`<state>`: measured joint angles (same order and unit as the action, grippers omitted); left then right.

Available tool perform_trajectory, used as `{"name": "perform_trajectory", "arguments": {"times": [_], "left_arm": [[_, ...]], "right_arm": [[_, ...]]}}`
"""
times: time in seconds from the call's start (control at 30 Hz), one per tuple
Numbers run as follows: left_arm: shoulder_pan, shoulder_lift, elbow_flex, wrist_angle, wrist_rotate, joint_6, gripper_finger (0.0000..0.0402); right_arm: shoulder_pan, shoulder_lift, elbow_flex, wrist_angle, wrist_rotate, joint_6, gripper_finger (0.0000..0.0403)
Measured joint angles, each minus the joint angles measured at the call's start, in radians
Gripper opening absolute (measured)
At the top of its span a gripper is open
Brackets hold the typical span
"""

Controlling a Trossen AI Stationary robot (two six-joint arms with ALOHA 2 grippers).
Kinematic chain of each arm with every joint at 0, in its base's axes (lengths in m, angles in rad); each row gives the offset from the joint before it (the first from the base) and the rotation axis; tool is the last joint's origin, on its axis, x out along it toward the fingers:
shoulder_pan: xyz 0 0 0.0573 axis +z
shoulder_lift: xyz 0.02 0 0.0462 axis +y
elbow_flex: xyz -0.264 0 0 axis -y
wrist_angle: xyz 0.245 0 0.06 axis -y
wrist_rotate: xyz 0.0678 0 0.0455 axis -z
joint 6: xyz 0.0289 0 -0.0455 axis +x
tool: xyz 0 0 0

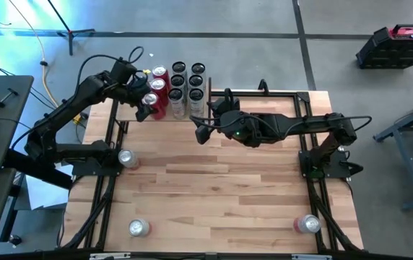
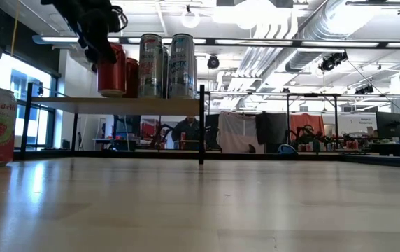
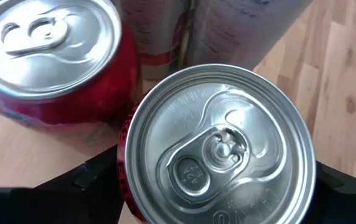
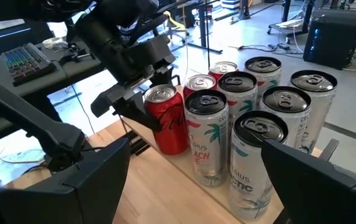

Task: Place canned beverage on shelf
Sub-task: Put the red soda can on the shelf aligned with the other red soda cans

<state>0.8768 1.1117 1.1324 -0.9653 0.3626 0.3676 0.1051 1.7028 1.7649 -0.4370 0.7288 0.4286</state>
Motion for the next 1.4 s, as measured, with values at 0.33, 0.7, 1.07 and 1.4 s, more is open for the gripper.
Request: {"name": "perform_trajectory", "arguments": {"times": [0.33, 0.7, 1.07, 1.4], "left_arm": [[-0.03, 0.002, 0.0, 0.004, -0.005, -0.025, 0.0301], [-0.05, 0.007, 0.0, 0.029, -0.053, -0.104, 0.0327], [-0.09, 0.006, 0.002, 0.031, -0.099, -0.14, 0.0356], [-0.102, -0.002, 0.002, 0.034, -0.194, -0.139, 0.0356]], "right_arm": [[0.0, 0.0, 0.0, -0.015, 0.0, 0.0, 0.0348], [0.0, 0.0, 0.0, -0.015, 0.0, 0.008, 0.0348], [0.0, 0.0, 0.0, -0.015, -0.002, 0.016, 0.0348], [0.0, 0.0, 0.0, -0.016, -0.004, 0.042, 0.0348]]}}
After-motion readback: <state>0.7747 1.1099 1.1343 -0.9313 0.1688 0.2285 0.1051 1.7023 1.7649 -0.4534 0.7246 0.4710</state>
